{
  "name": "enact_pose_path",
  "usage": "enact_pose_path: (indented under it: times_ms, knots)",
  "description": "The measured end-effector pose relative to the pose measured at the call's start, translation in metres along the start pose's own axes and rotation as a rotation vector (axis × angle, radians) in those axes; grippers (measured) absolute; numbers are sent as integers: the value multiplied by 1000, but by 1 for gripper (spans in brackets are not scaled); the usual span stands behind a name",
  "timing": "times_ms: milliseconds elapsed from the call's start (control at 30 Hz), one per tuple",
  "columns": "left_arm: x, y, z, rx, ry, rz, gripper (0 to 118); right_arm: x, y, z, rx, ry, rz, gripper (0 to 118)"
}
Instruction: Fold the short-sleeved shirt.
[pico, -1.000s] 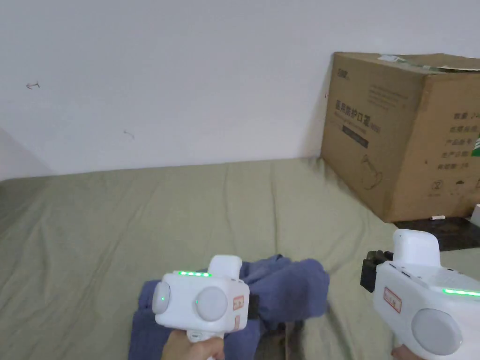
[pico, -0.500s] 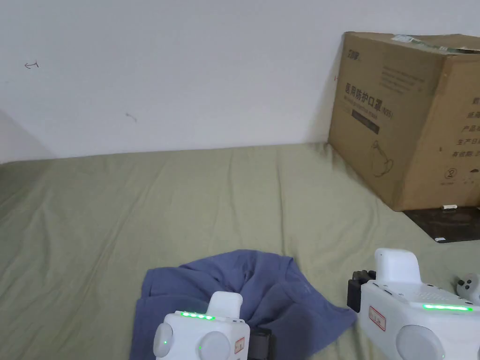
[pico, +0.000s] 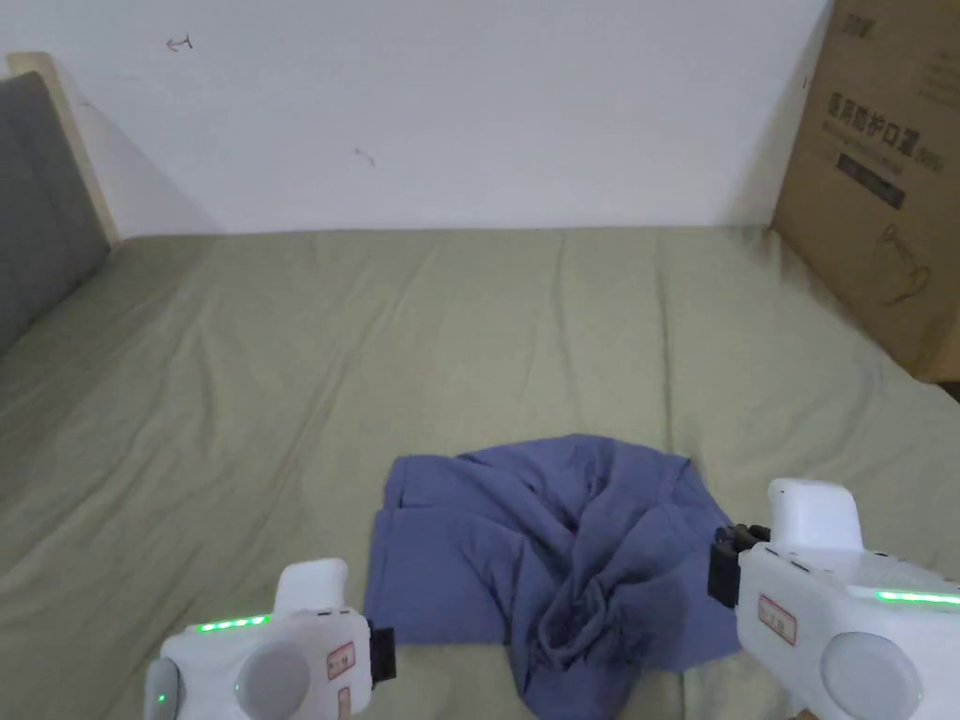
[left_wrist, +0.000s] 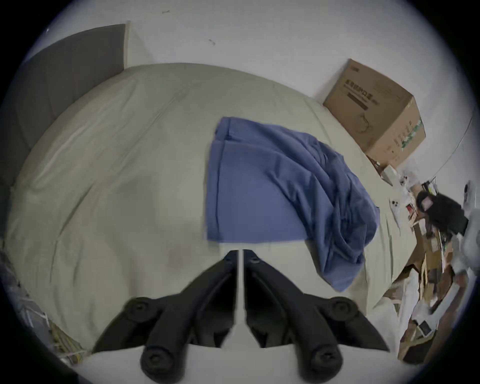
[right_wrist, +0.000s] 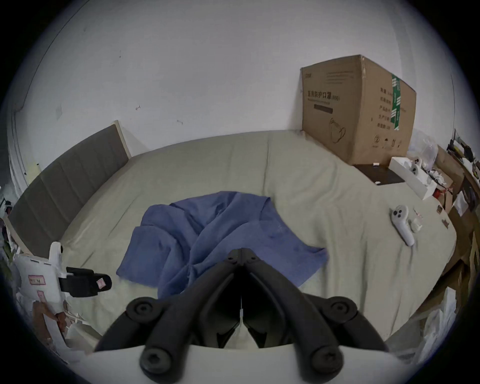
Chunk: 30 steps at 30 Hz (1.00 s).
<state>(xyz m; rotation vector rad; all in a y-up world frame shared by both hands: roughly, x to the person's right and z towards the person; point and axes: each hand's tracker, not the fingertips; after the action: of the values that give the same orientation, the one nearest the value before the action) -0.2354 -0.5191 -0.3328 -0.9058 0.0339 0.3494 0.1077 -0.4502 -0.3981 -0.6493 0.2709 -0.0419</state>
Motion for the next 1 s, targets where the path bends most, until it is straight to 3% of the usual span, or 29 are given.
enact_pose_path:
  times_ms: [33, 100, 133, 267, 333, 367, 433, 467, 567, 667, 700, 800, 833, 1000]
  knots:
    - [0, 4, 0, 19, -6, 1, 35, -2, 0, -4, -7, 6, -2, 0]
    - [3, 16, -8, 21, -5, -25, 63, -5, 2, -12, -16, 6, 13, 0]
    - [7, 22, -15, 13, 1, -46, 71, -7, 4, -15, -18, 2, 19, 0]
    - [19, 34, -53, -44, 44, -97, 65, -9, 10, -29, -29, 15, 17, 0]
    - [19, 27, -78, -154, 27, -95, 33, -9, 10, -37, -41, 12, 26, 0]
    - [23, 23, -82, -143, 76, -120, 3, -8, 10, -41, -47, 11, 29, 0]
    - [28, 28, -82, -56, 34, -87, 3, -6, 10, -52, -62, 8, 32, 0]
    - [33, 33, -85, -100, 32, -48, 3, -5, 10, -58, -74, 6, 31, 0]
    - [41, 39, -89, -125, 87, -227, 3, -2, 18, -80, -108, 27, 41, 0]
    - [32, 44, -69, -91, 44, -140, 3, 1, 43, -108, -120, 91, 81, 0]
    - [28, 46, -62, -80, 29, -104, 3, 1, 56, -121, -119, 85, 92, 4]
    - [21, 51, -42, -60, -21, -71, 3, -3, 97, -169, -157, 137, 147, 75]
    - [20, 52, -37, -57, -21, -68, 3, -6, 108, -187, -180, 158, 183, 88]
    - [25, 55, -27, -49, -25, -90, 3, -30, 135, -281, -286, 121, 307, 88]
